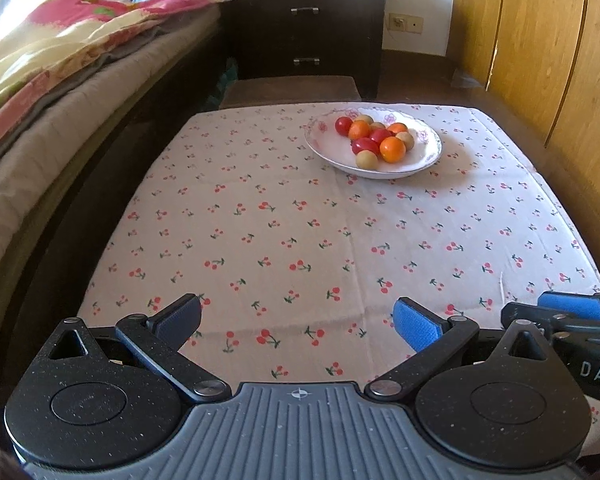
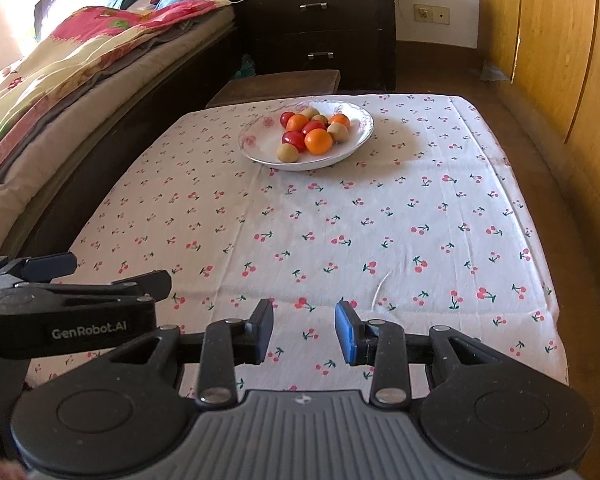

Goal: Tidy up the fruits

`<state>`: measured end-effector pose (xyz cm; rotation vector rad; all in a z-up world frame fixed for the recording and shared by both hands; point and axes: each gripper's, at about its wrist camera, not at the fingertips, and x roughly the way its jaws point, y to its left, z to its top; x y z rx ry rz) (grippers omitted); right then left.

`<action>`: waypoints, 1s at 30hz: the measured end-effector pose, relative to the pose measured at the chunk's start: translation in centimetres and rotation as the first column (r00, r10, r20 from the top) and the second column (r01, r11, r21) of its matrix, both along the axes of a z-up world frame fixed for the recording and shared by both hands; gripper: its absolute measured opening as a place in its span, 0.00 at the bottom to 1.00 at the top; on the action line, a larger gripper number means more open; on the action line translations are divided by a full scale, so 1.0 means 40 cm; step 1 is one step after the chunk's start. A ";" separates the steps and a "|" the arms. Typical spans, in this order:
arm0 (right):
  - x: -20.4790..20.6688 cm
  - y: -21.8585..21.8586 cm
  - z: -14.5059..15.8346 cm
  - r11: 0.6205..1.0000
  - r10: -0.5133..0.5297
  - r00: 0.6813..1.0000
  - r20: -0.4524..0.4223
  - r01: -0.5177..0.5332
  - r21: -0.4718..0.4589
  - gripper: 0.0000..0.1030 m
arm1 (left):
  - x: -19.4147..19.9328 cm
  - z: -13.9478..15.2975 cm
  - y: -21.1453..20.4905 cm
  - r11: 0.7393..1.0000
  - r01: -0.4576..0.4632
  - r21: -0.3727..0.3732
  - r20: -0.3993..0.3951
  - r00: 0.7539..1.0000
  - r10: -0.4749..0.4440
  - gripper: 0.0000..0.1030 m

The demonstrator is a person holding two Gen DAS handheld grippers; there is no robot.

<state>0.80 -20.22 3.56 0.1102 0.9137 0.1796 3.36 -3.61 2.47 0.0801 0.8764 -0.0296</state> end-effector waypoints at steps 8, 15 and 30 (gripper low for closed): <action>-0.022 0.002 0.001 1.000 -0.004 1.000 0.000 0.004 0.003 0.34 | -0.022 -0.004 0.007 1.000 -0.004 -0.018 -0.012 1.000 0.003 1.00; -0.030 0.007 0.006 1.000 0.003 1.000 0.006 -0.003 0.009 0.34 | -0.036 -0.004 0.005 1.000 0.000 -0.026 -0.013 1.000 0.000 1.00; -0.034 0.013 0.000 1.000 0.011 1.000 -0.003 -0.011 0.001 0.34 | -0.041 -0.009 0.011 0.998 -0.008 -0.057 -0.028 1.000 0.007 1.00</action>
